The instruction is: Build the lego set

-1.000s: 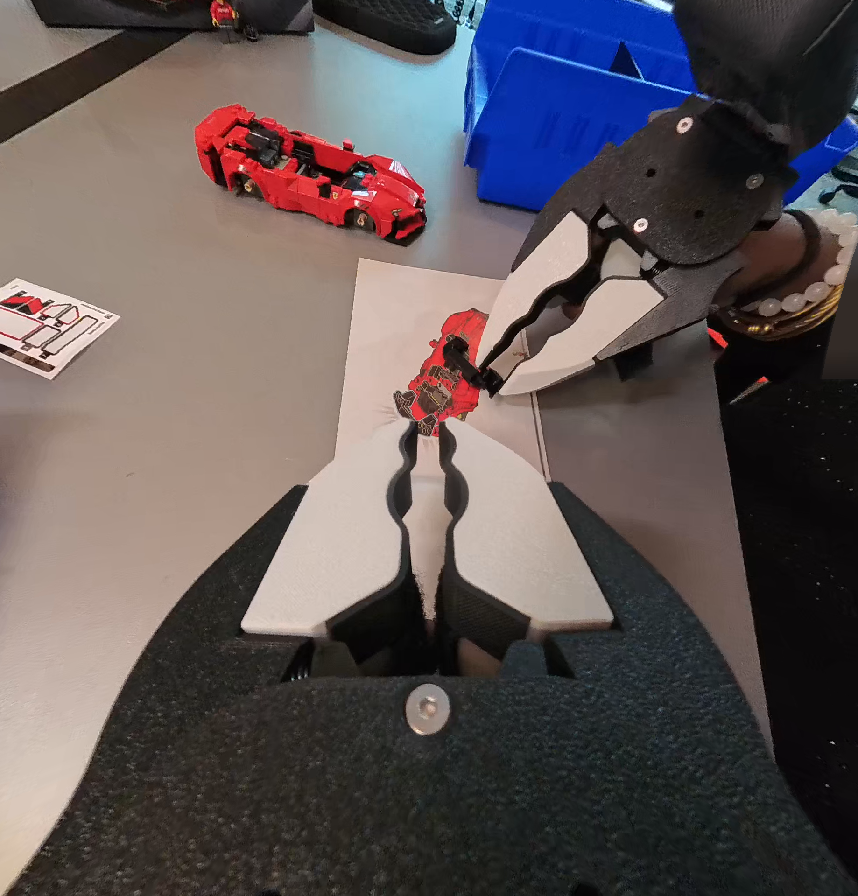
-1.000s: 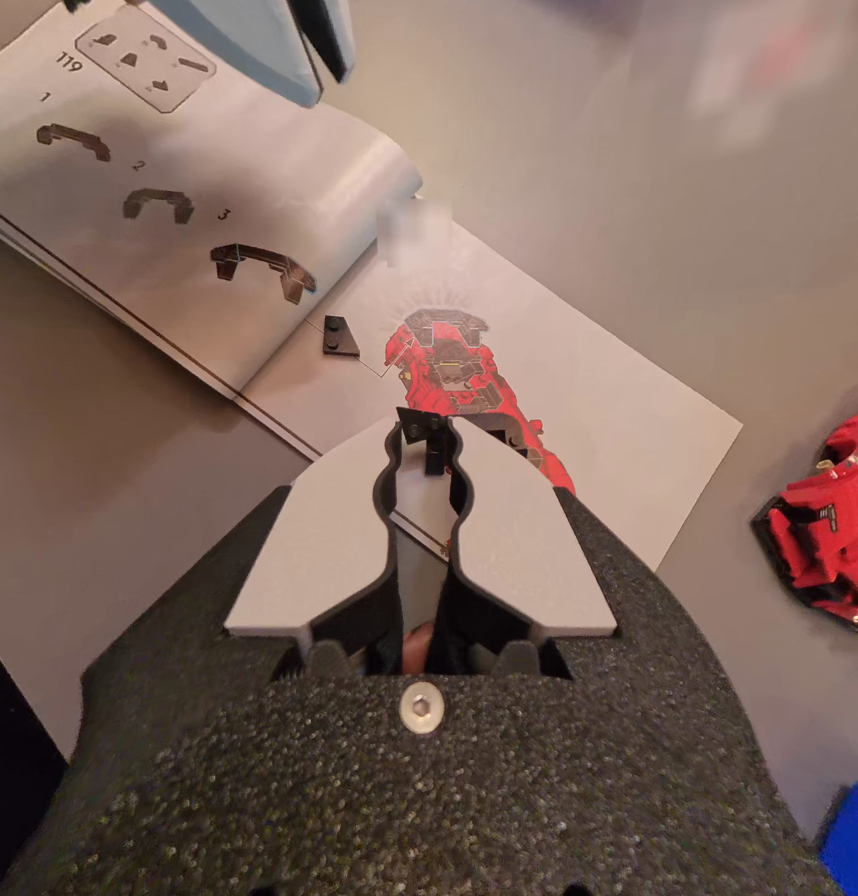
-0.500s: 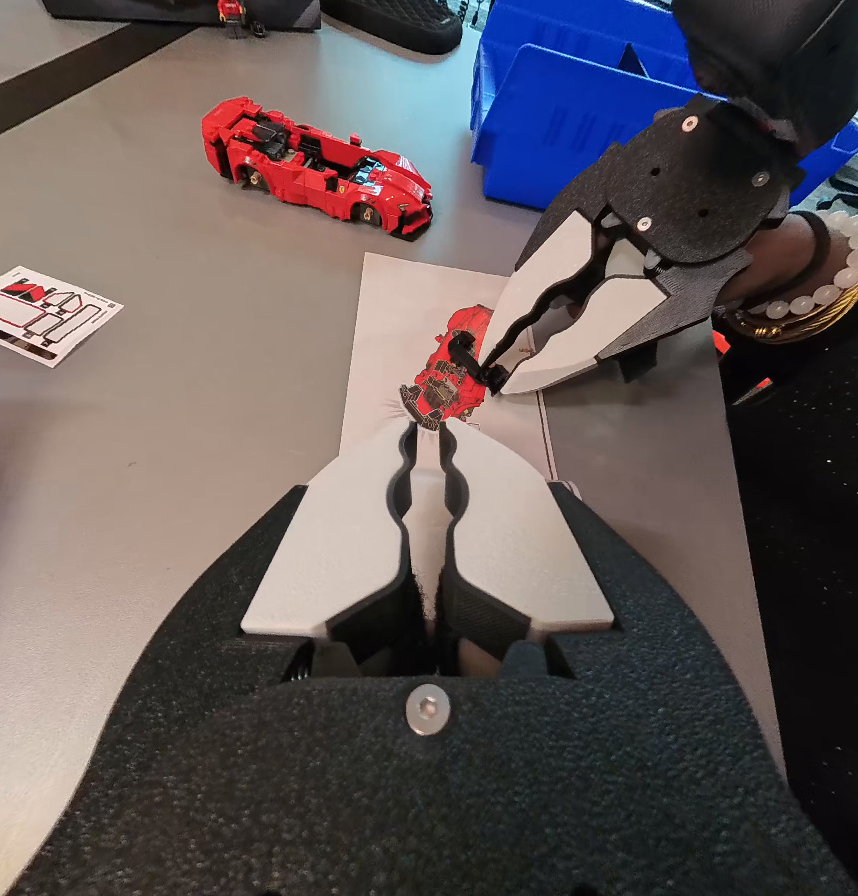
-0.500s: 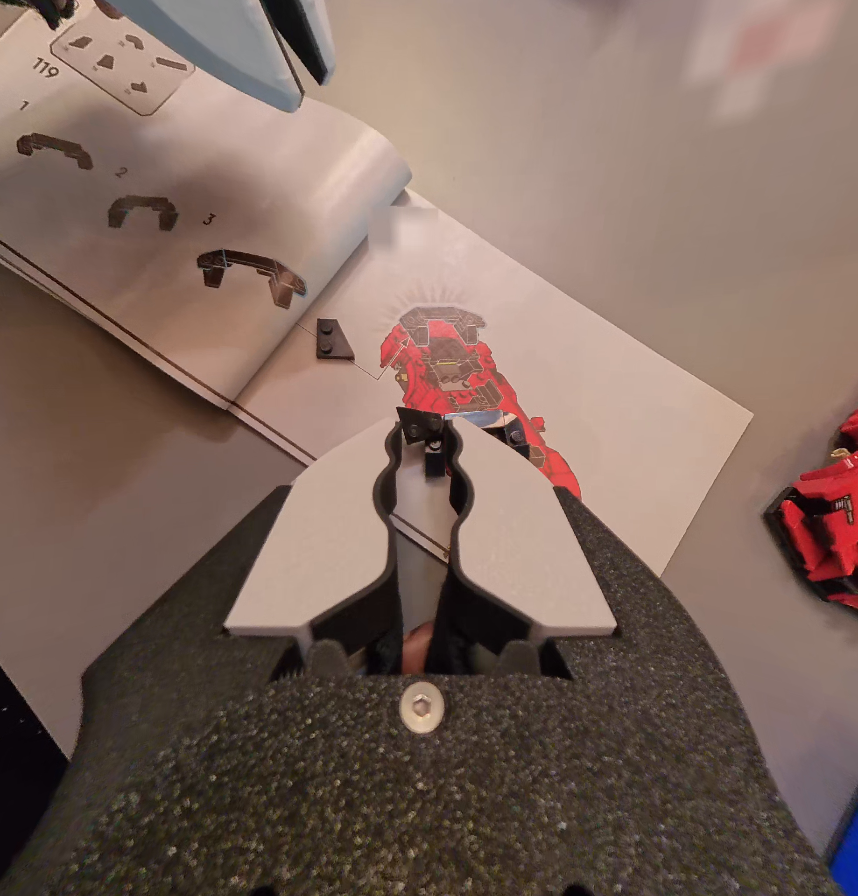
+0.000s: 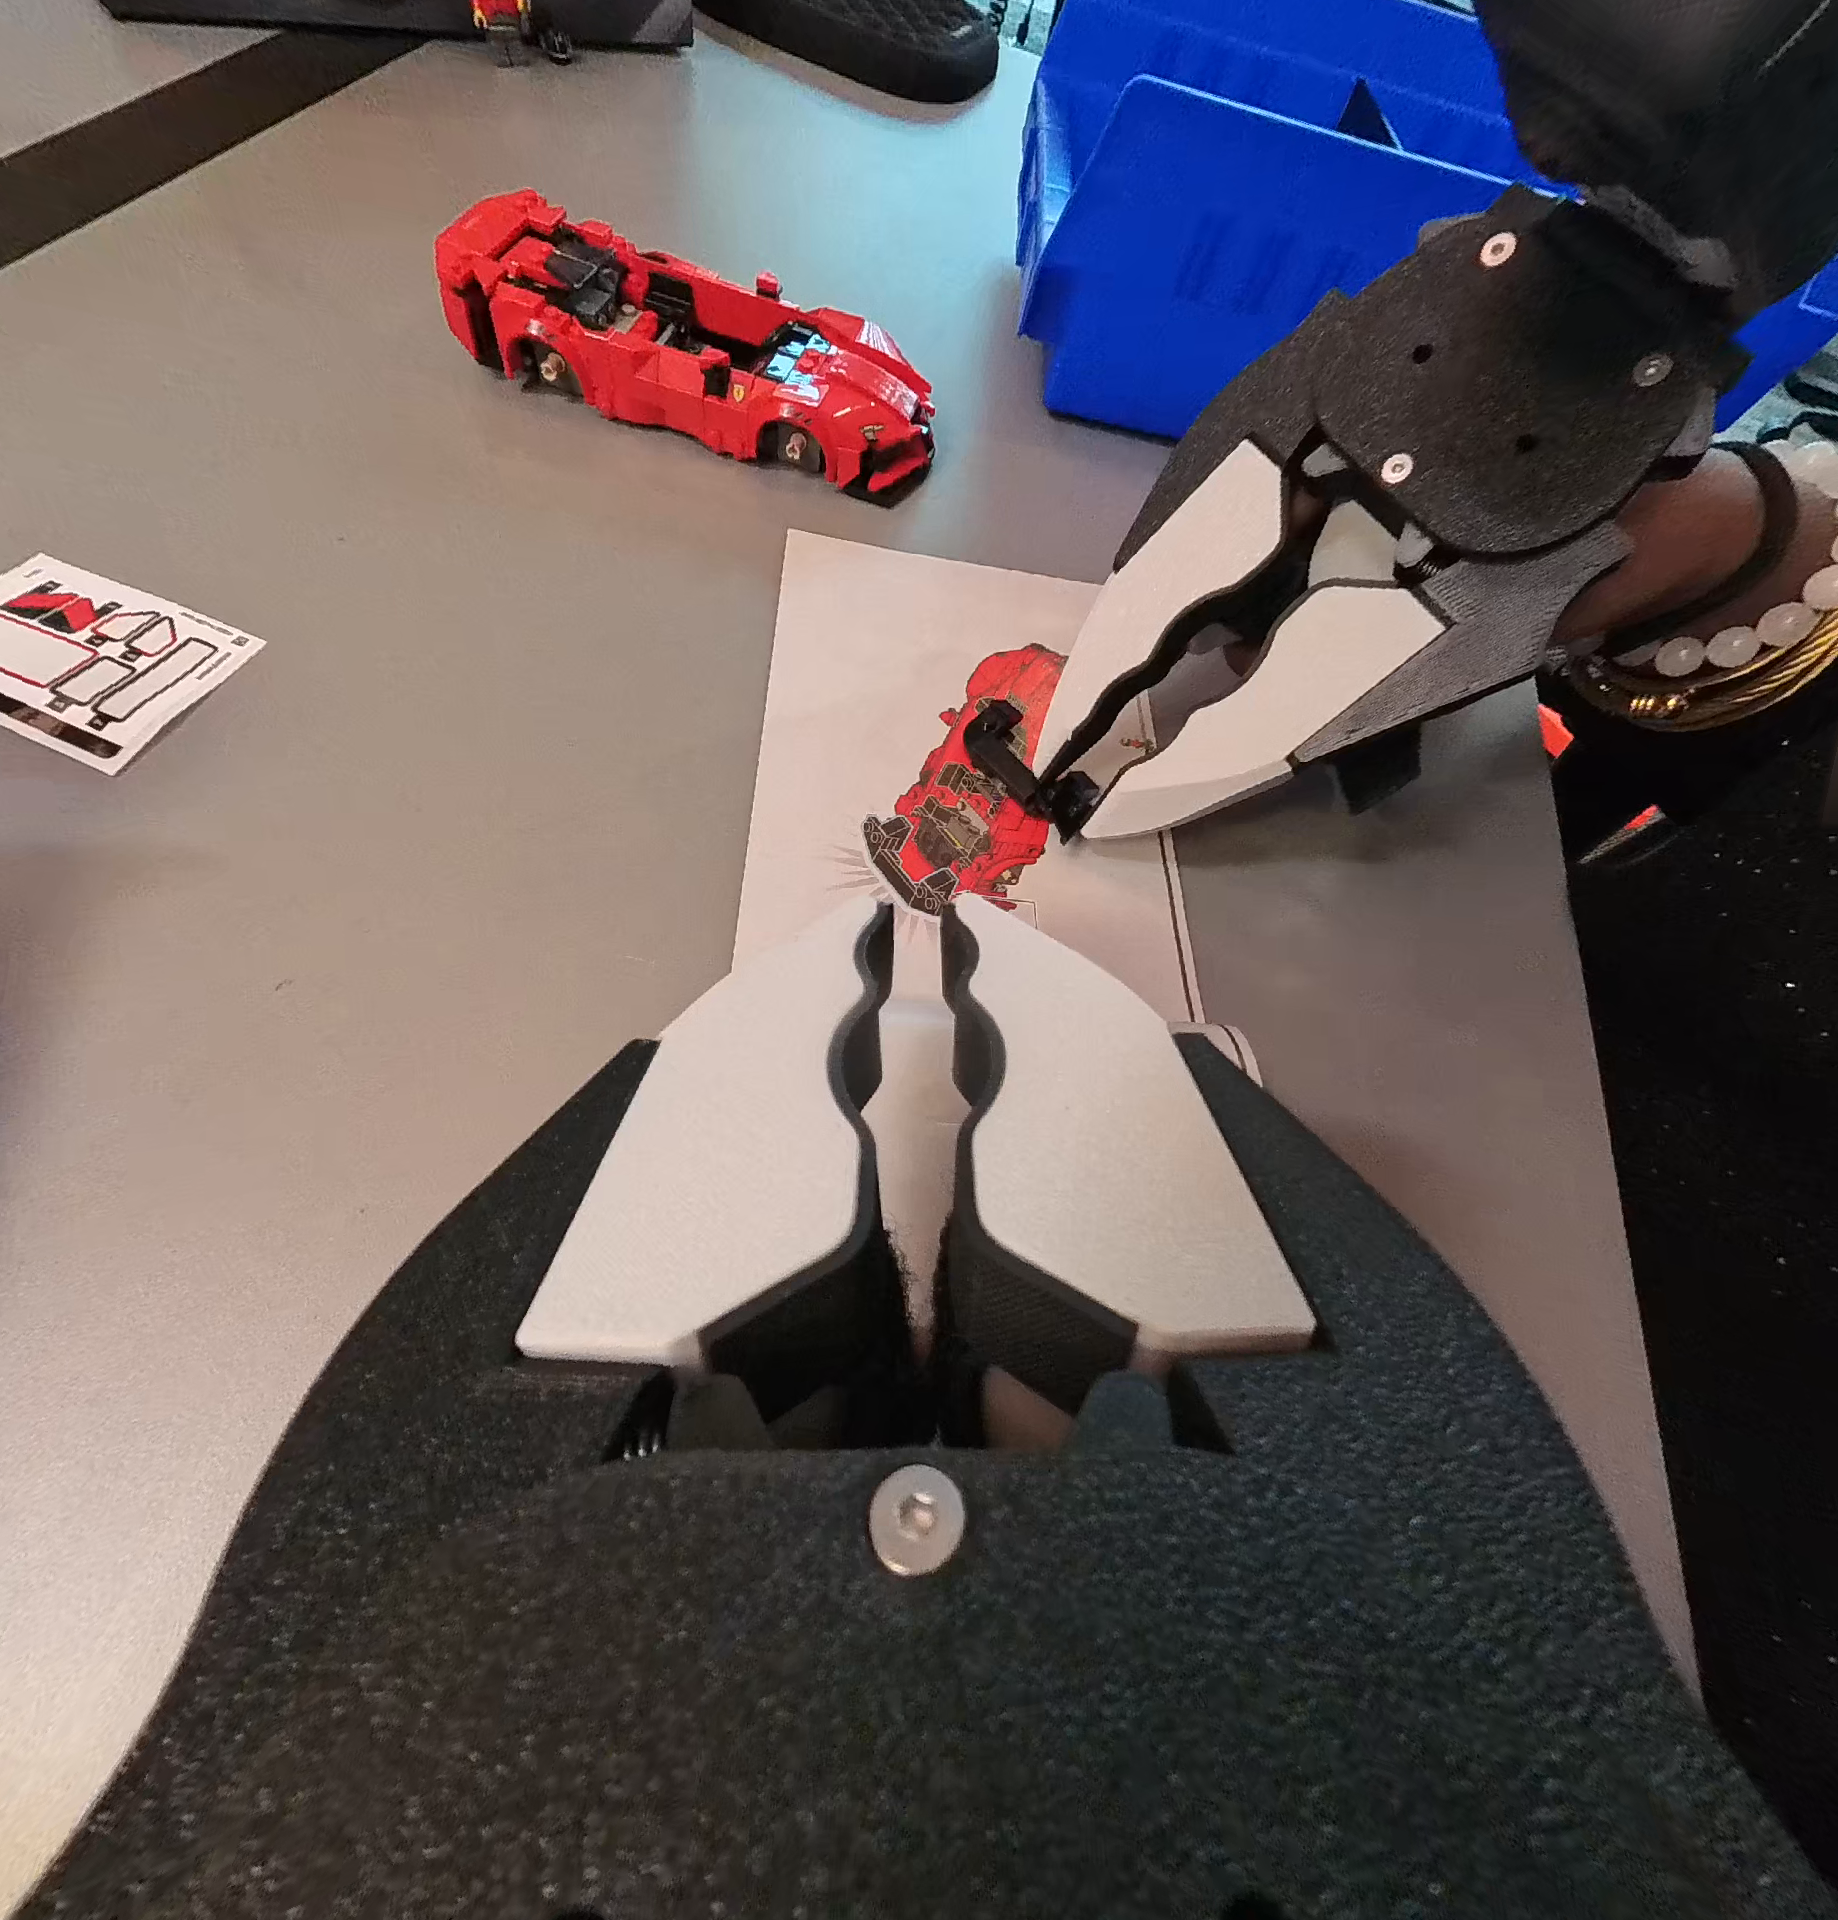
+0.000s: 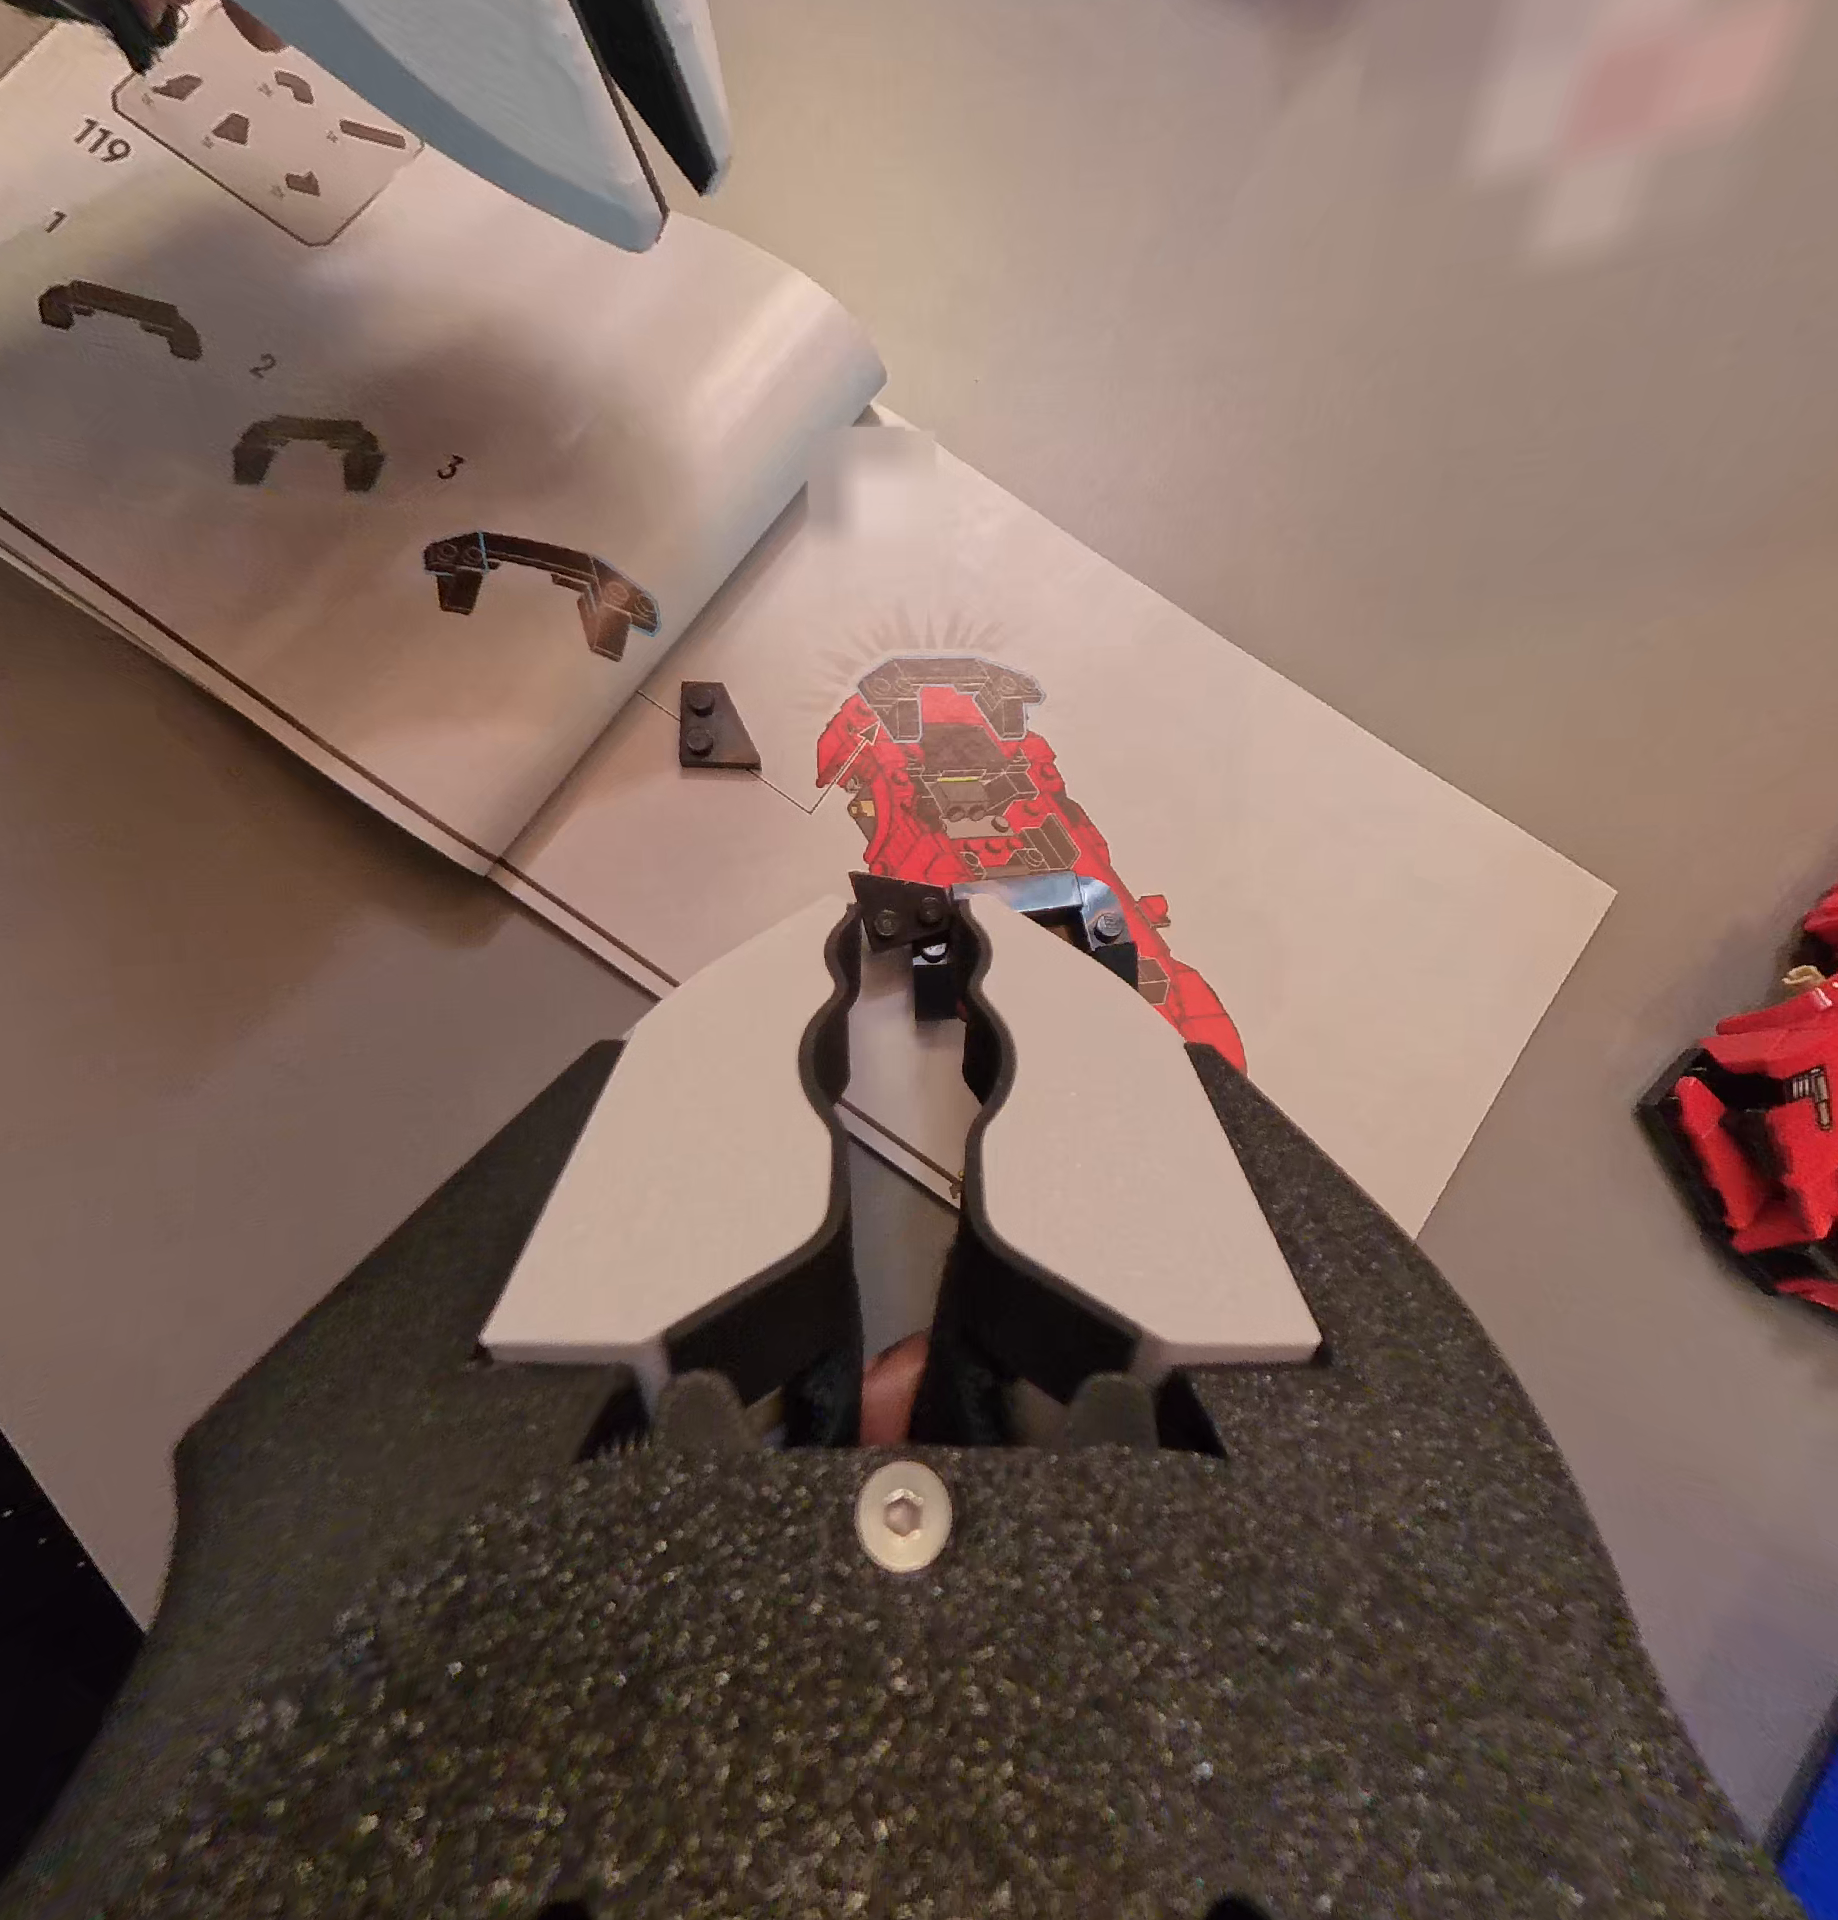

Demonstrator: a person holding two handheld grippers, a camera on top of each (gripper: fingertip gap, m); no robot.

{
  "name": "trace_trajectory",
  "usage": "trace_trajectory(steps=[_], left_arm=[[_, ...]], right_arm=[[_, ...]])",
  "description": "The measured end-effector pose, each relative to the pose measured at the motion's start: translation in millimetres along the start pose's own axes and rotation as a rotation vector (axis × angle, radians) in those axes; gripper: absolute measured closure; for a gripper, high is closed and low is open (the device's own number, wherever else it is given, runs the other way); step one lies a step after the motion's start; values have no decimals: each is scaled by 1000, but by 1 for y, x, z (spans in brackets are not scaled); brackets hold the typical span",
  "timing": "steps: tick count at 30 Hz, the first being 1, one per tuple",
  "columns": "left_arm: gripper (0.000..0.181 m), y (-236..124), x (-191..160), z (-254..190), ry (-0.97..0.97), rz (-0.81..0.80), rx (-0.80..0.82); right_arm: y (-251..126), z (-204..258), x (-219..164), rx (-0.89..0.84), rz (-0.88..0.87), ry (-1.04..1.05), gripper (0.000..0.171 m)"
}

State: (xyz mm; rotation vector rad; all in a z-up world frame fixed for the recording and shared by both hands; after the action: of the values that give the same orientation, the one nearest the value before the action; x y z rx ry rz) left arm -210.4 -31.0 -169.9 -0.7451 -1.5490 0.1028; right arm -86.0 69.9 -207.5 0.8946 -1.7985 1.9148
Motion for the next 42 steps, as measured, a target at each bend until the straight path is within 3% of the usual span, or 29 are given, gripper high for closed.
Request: trace_trajectory(steps=[13, 18, 25, 35, 39, 42], left_arm=[[173, -1, -1, 1, -8, -4, 5], [171, -3, 5, -4, -70, -57, -32], [171, -4, 14, -24, -307, -171, -326], [168, 6, 13, -48, -416, -153, -530], [175, 11, 15, -50, -419, -164, -559], [154, 10, 17, -44, -416, -160, -509]], right_arm=[[-5, 1, 3, 4, -40, -31, 155], [-22, 6, 16, 93, -206, -257, 154], [-47, 28, 43, 256, -438, -753, 154], [-48, 34, 54, 313, -410, -934, 154], [-48, 35, 56, 321, -407, -962, 154], [-50, 25, 57, 268, -399, -926, 154]])
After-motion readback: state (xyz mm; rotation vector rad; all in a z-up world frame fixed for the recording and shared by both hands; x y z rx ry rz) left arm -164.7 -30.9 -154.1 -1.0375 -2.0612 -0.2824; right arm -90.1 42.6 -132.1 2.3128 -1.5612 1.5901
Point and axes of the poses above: each gripper's, where its closed fingertips meet, y out along the fingers, x out of its top, z = x × y across the jaws, the point moved 6 cm from there along -y, back along the fingers, and after that the axes turned 2 degrees about y, right-handed, at the moved point
